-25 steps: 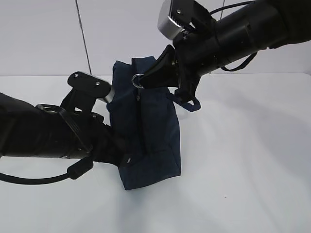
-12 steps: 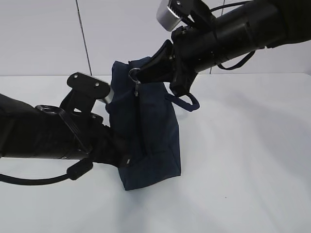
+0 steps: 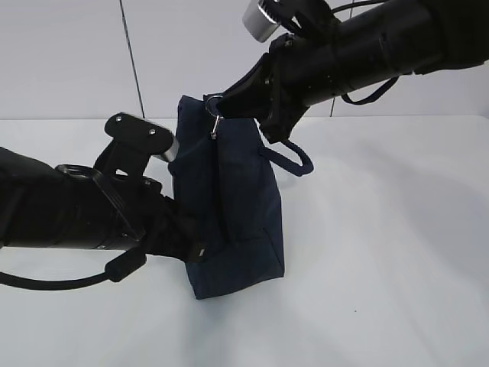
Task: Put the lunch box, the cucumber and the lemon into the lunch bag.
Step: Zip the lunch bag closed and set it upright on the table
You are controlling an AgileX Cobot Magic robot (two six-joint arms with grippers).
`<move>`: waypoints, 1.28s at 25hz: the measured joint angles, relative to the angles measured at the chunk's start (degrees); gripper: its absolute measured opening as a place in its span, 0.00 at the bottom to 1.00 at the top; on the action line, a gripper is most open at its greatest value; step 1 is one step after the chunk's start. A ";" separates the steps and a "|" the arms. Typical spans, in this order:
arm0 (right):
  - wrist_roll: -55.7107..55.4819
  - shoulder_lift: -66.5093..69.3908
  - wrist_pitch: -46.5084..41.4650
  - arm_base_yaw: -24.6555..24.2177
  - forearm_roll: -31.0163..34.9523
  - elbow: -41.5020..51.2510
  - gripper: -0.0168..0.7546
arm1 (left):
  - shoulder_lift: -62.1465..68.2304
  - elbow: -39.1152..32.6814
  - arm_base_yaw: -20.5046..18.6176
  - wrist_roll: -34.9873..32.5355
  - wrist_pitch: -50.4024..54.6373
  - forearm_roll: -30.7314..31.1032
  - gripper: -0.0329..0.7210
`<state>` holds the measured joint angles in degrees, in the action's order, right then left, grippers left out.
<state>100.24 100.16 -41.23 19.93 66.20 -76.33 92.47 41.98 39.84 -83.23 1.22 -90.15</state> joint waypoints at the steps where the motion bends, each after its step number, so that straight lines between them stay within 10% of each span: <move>1: 0.00 0.00 0.22 0.02 0.13 0.00 0.03 | 0.00 0.00 0.00 0.00 0.00 0.00 0.04; 28: -6.37 8.08 -3.49 0.15 -5.50 -10.31 0.03 | 0.00 0.00 0.00 0.00 -2.56 0.00 0.04; 32: -7.49 7.72 -4.50 -0.03 -8.60 -10.51 0.03 | -0.75 -0.22 0.00 0.00 -2.56 0.00 0.20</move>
<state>92.74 107.88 -45.74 19.90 57.60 -86.84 91.72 41.76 39.84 -83.23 -1.34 -90.15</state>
